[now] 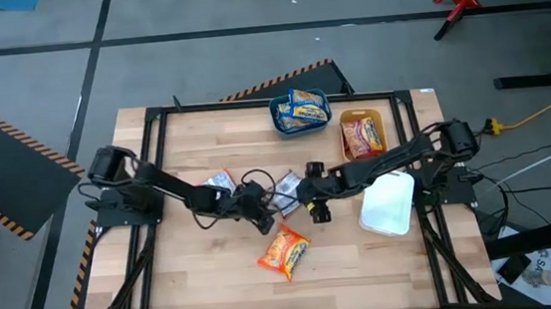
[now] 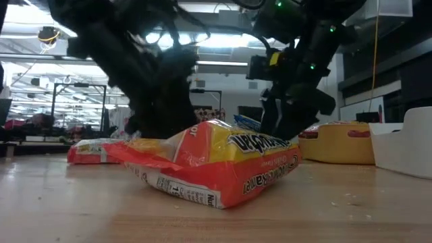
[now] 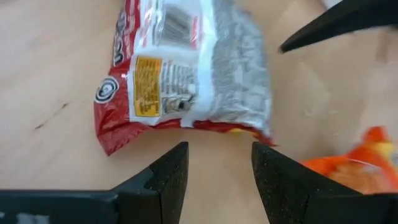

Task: Sort Maruchan noodles
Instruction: Put the red noodle pack into the yellow bin

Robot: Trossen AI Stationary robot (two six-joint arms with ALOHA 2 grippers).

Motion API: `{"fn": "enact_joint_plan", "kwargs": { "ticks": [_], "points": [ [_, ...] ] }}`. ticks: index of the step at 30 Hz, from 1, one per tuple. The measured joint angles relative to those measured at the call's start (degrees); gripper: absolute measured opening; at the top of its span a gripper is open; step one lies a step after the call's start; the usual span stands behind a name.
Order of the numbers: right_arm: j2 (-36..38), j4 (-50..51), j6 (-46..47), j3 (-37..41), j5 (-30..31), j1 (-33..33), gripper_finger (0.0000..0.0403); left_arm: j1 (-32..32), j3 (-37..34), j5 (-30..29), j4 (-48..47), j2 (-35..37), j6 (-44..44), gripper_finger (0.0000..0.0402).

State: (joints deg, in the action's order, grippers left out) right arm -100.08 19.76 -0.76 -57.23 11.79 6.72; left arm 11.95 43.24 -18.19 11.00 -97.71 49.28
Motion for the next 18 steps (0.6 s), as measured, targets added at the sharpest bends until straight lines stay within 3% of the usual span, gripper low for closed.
{"fn": "enact_joint_plan", "kwargs": {
  "ticks": [8,18],
  "points": [
    [-0.3,0.2,-2.7,0.0,0.2,-1.9,0.034,-0.8,0.1,-9.1,-2.6,5.9,-6.1,0.0169],
    [-0.7,0.2,-1.5,1.3,-4.3,-4.2,0.034,-7.5,0.0,-4.7,-2.0,0.7,-8.6,0.0169]
  ]
}}
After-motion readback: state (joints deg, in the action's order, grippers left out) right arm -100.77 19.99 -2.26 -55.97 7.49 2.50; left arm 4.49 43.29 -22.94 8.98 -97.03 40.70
